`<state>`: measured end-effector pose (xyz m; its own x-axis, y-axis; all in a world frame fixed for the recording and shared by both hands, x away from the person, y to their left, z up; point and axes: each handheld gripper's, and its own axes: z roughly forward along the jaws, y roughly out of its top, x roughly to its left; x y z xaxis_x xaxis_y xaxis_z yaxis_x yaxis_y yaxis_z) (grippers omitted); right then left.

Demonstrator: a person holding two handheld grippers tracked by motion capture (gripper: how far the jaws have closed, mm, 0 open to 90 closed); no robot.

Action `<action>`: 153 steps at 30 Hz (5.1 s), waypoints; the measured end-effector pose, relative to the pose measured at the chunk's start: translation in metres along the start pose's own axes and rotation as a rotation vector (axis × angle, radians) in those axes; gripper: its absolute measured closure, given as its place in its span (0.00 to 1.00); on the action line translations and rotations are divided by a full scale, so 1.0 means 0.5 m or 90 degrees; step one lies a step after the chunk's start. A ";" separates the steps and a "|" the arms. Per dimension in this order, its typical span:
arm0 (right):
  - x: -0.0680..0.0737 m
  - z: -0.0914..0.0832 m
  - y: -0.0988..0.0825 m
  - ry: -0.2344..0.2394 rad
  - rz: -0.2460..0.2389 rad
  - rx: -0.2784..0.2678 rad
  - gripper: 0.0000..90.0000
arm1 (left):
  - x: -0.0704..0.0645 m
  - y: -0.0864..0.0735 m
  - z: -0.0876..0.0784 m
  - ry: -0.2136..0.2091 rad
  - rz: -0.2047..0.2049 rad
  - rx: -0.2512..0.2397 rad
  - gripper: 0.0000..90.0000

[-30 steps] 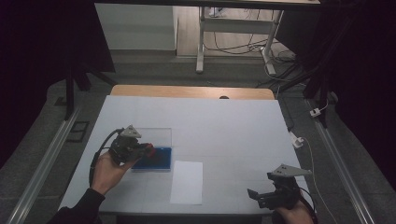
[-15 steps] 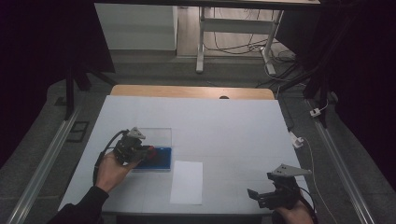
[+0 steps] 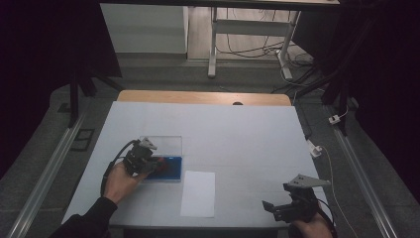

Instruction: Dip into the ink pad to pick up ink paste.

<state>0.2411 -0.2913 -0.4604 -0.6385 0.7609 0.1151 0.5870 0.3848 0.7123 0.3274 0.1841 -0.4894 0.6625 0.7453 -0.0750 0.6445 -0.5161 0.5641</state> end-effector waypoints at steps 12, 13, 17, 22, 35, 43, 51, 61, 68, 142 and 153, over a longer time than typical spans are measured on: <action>0.000 0.000 0.000 -0.001 -0.001 0.000 0.00 | -0.003 -0.004 0.009 0.003 0.003 0.008 0.89; 0.000 0.000 0.000 -0.001 -0.002 0.000 0.00 | -0.002 -0.004 0.009 0.002 0.000 0.008 0.89; 0.001 0.001 0.000 0.000 -0.001 0.001 0.00 | -0.008 -0.005 0.010 0.011 0.004 0.007 0.90; 0.001 0.002 0.001 -0.001 -0.003 0.003 0.00 | -0.013 -0.005 0.012 0.019 0.002 0.006 0.90; 0.001 0.002 0.001 -0.003 -0.006 0.007 0.00 | -0.012 -0.006 0.012 0.018 -0.014 0.006 0.90; 0.001 0.002 0.001 -0.002 -0.006 0.007 0.00 | -0.001 -0.009 0.011 0.000 -0.028 -0.002 0.89; 0.000 0.001 0.000 0.001 -0.001 0.002 0.00 | 0.001 -0.007 0.002 0.008 -0.032 -0.002 0.89; 0.000 0.001 0.000 0.001 -0.001 0.003 0.00 | -0.005 -0.003 -0.046 0.012 -0.038 -0.056 0.89; 0.000 0.001 0.000 0.001 -0.002 0.003 0.00 | -0.006 -0.002 -0.058 0.016 -0.030 -0.070 0.89; 0.001 0.004 0.002 0.001 -0.007 0.011 0.00 | 0.022 -0.023 0.011 -0.020 -0.066 -0.024 0.90; 0.001 0.004 0.002 0.001 -0.006 0.011 0.00 | -0.009 -0.012 0.011 0.039 -0.012 -0.005 0.89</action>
<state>0.2423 -0.2896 -0.4611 -0.6449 0.7564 0.1088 0.5889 0.4012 0.7016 0.3226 0.1814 -0.4968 0.6258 0.7792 -0.0358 0.6534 -0.4986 0.5696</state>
